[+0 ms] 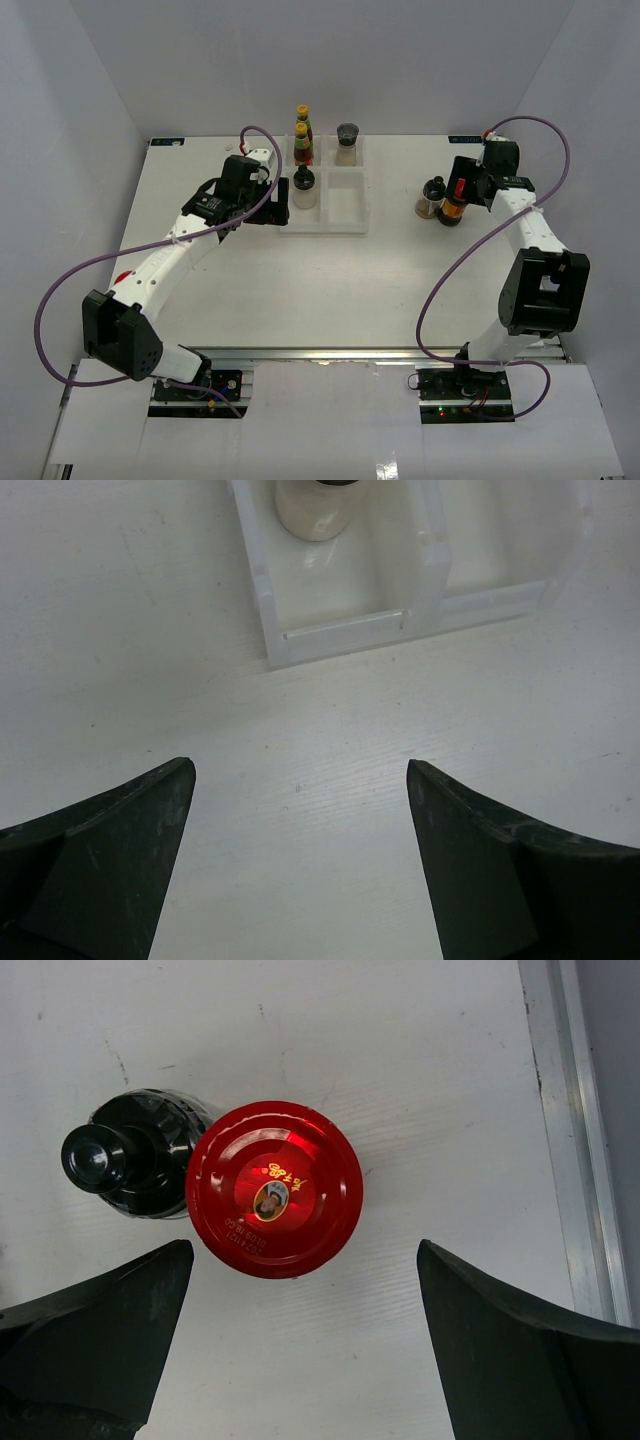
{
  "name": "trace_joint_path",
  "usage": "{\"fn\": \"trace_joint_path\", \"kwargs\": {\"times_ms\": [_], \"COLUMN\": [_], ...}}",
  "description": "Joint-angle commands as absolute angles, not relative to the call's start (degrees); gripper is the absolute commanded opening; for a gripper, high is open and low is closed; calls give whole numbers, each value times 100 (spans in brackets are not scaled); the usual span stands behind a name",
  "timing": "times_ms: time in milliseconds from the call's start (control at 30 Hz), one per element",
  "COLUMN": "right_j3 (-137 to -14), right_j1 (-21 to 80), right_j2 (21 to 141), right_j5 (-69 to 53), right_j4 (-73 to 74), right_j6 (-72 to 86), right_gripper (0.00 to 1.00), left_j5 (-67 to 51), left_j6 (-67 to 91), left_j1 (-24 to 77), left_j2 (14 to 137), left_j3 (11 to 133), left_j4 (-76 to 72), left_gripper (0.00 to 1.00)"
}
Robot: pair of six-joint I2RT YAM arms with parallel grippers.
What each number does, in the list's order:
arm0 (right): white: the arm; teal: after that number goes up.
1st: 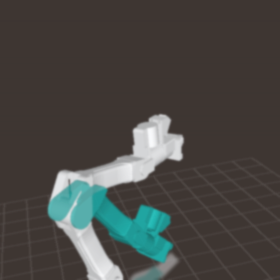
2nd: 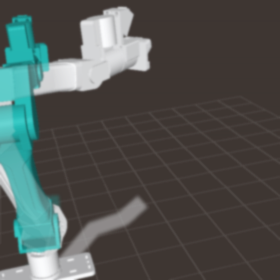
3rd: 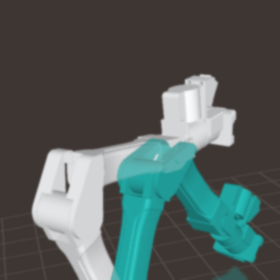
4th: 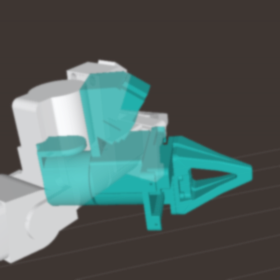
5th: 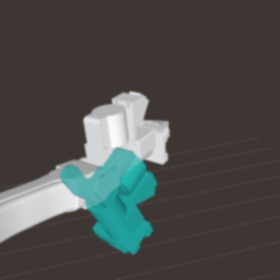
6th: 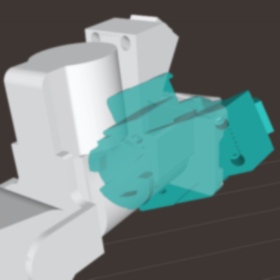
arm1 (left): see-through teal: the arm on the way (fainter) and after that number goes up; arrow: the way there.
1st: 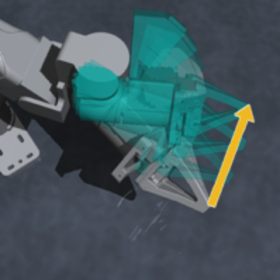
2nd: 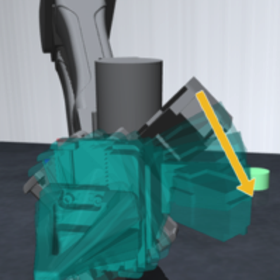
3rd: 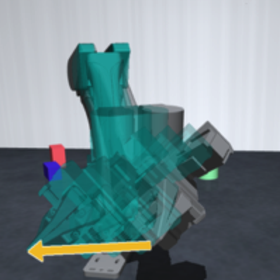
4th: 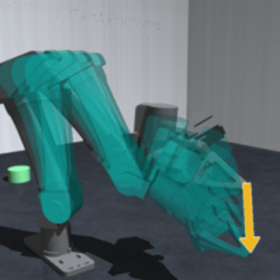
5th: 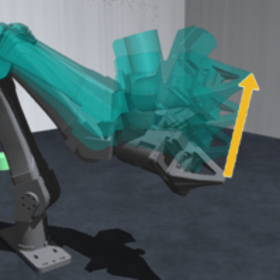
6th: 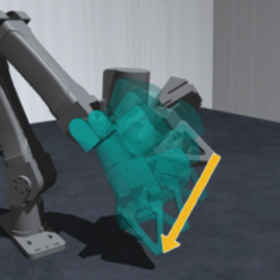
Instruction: Organize the condiment bottles
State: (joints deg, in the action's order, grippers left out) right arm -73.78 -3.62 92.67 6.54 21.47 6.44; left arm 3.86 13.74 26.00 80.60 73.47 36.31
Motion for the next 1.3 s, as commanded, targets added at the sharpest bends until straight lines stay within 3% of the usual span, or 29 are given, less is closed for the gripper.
{"fn": "trace_joint_path", "kwargs": {"times_ms": [0,233,600,867,1000,1267], "right_j3": [-7488,-7479,-7493,-7423,-7417,-6843], "right_j1": [-352,-344,-352,-352,-352,-329], "right_j2": [9366,9561,9854,9903,9836,9251], "right_j5": [364,429,613,721,792,607], "right_j4": [1788,1663,1391,1218,1335,1473], "right_j6": [536,542,508,308,200,216], "right_gripper": [100,99,84,44,11,8], "left_j5": [475,537,554,591,595,505], "left_j6": [1416,1369,1364,1373,1385,1446], "left_j1": [2602,2593,2566,2558,2549,2549], "left_j2": [7927,7972,7908,7837,7754,7580], "left_j3": [7270,7224,7279,7284,7286,7211], "left_j4": [3472,3429,3439,3474,3507,3524], "left_gripper": [98,98,98,98,98,98]}}
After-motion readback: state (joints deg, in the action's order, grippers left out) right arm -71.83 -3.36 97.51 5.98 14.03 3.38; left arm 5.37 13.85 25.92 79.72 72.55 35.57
